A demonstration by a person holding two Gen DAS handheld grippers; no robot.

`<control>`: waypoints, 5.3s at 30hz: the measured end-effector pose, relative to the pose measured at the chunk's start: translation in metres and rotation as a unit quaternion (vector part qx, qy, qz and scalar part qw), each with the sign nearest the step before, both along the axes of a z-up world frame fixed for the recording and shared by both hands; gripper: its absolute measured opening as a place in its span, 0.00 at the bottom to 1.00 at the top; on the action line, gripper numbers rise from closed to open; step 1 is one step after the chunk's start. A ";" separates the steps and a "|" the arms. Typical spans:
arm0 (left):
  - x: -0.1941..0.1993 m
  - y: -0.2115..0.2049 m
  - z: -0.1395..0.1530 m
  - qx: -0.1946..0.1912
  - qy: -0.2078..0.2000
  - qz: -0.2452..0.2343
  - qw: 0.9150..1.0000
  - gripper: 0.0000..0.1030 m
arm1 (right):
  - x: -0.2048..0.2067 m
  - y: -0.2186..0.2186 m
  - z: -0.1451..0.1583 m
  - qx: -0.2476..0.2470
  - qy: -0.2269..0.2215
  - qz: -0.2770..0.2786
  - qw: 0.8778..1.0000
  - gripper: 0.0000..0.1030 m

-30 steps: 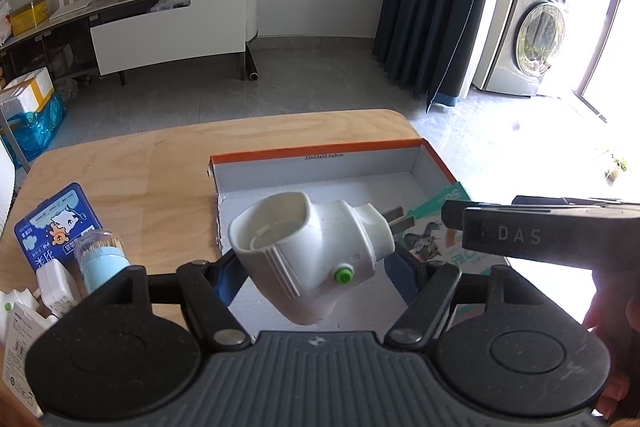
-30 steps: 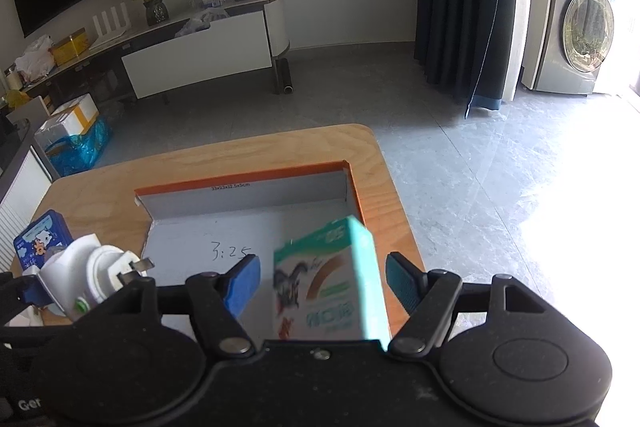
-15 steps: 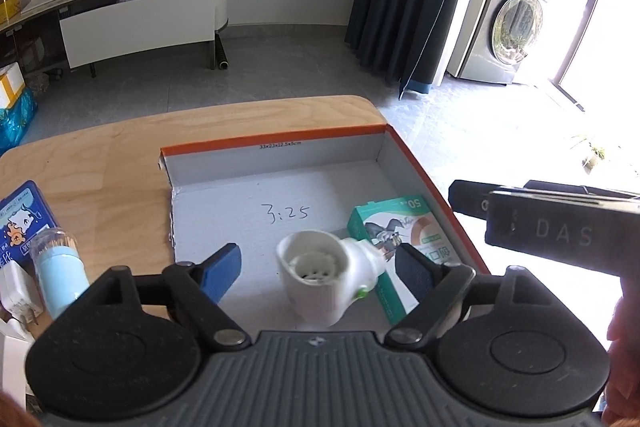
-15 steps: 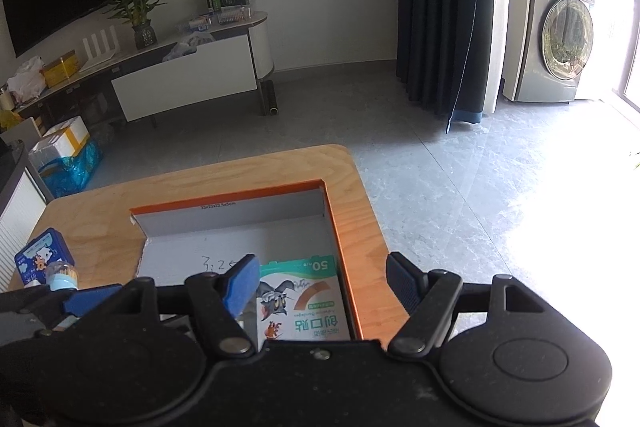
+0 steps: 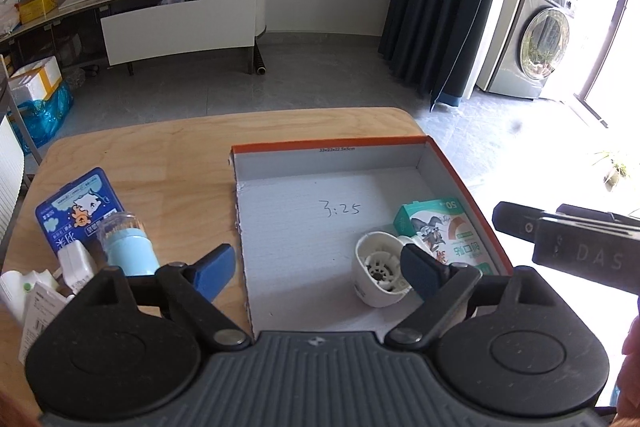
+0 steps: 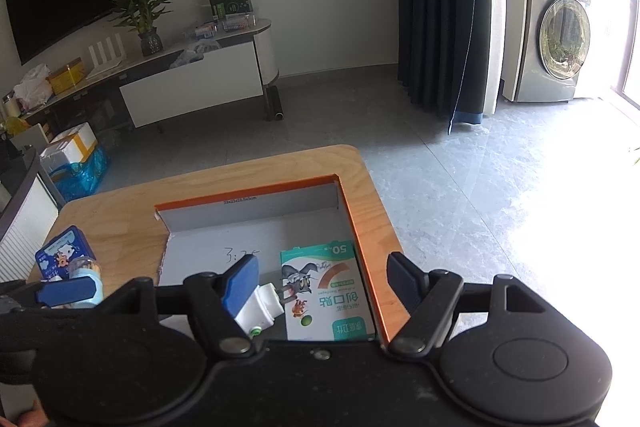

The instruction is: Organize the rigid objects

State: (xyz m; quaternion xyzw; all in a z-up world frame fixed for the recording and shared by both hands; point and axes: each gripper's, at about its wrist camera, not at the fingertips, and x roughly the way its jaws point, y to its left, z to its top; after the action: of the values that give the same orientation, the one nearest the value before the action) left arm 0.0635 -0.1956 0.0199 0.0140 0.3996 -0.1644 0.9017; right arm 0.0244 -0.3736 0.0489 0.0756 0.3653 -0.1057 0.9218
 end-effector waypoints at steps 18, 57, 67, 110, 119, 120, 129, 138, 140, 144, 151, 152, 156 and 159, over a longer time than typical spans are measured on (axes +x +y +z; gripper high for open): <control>-0.017 0.040 0.008 0.013 -0.019 0.021 1.000 0.89 | -0.014 0.047 -0.005 0.006 0.011 0.038 0.999 0.82; -0.033 0.132 -0.004 0.018 -0.026 0.066 0.997 0.88 | 0.000 0.142 -0.026 0.005 0.034 0.128 0.991 0.82; -0.036 0.160 -0.024 0.012 -0.015 0.072 0.997 0.89 | 0.004 0.165 -0.045 0.013 0.053 0.156 0.986 0.82; -0.014 0.210 -0.041 -0.025 -0.018 0.122 0.992 0.58 | 0.121 0.219 -0.086 0.015 0.082 0.242 0.967 0.82; -0.004 0.218 -0.044 -0.031 -0.017 0.136 0.990 0.58 | 0.146 0.235 -0.114 0.032 0.105 0.261 0.959 0.59; -0.004 0.218 -0.043 -0.033 -0.018 0.136 0.990 0.58 | 0.144 0.236 -0.115 0.032 0.102 0.266 0.958 0.56; -0.009 0.212 -0.039 -0.029 -0.023 0.134 0.990 0.58 | 0.108 0.220 -0.096 0.032 0.078 0.238 0.968 0.55; -0.026 0.194 -0.018 -0.028 -0.044 0.128 0.990 0.58 | 0.050 0.200 -0.050 0.032 0.036 0.208 0.977 0.55; -0.030 0.190 -0.013 -0.026 -0.048 0.129 0.990 0.58 | 0.040 0.197 -0.044 0.027 0.032 0.201 0.979 0.55; -0.038 0.181 -0.009 -0.019 -0.049 0.130 0.990 0.58 | 0.024 0.189 -0.033 0.043 0.026 0.183 0.982 0.55; -0.051 0.168 -0.006 -0.012 -0.047 0.127 0.991 0.58 | 0.003 0.180 -0.023 0.040 0.022 0.167 0.985 0.55; -0.053 0.166 -0.006 -0.014 -0.047 0.125 0.991 0.58 | 0.000 0.179 -0.022 0.039 0.020 0.165 0.985 0.55; -0.060 0.158 -0.004 -0.013 -0.049 0.118 0.992 0.58 | -0.010 0.171 -0.017 0.038 0.014 0.157 0.987 0.55; -0.063 0.153 -0.003 -0.013 -0.051 0.113 0.992 0.58 | -0.017 0.165 -0.016 0.036 0.013 0.148 0.988 0.55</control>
State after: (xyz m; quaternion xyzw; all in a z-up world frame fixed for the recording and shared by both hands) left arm 0.0002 -0.0428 0.0170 -0.0344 0.3497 -0.0656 0.9339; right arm 0.0076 -0.2084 0.0327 0.0523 0.3883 0.0444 0.9190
